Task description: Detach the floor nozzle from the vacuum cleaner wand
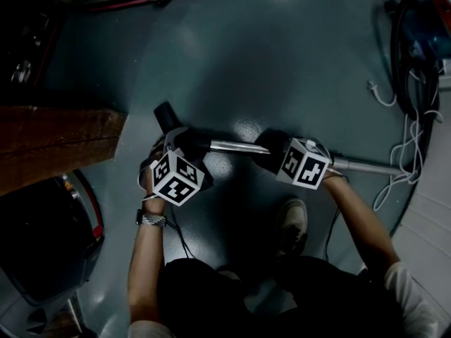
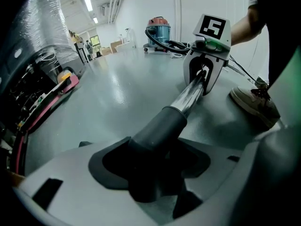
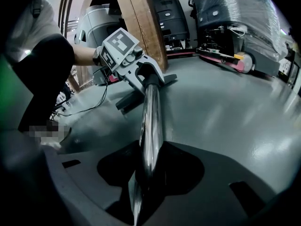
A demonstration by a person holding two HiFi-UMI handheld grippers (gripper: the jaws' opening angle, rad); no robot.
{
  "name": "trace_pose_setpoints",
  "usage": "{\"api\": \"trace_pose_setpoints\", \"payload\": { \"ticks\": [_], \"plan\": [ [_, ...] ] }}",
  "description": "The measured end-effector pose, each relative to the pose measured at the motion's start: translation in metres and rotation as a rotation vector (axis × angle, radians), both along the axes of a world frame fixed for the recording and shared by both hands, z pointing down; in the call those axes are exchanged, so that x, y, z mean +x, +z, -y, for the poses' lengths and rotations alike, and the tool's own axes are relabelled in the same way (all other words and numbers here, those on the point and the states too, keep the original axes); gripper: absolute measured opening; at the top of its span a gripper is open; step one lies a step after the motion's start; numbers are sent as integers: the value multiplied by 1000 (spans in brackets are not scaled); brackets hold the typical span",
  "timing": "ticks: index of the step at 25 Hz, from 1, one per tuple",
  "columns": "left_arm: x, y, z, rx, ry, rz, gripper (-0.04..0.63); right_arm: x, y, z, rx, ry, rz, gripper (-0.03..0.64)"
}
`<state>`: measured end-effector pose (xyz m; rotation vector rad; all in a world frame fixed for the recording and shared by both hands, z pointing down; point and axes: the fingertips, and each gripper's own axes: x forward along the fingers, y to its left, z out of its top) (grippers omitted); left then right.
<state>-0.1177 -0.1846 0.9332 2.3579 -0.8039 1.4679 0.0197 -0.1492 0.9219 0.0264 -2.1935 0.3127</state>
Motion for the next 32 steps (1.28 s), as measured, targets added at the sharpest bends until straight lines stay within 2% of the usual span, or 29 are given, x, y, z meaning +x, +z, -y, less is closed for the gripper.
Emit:
{"api": "trace_pose_setpoints", "payload": {
  "ticks": [6,18,21,27,32],
  "plan": [
    [-1,-3,-1,0,-6,-23,259,-1,-3,0,19,-1,3,158],
    [-2,-12,-6,-26,-21,-125,258,-4,-15,-3,34,-3,17,158],
    [-3,-13,-8,-8,-13,-100,255,-4,-14,-5,40,-8,13,158],
    [-7,-18,-7,91,76,44,250,-5,-11,-7,38,-6,-2,158],
    [-9,-21,-9,113,79,59,251,-6,-12,-9,40,-6,-3,158]
  ]
}}
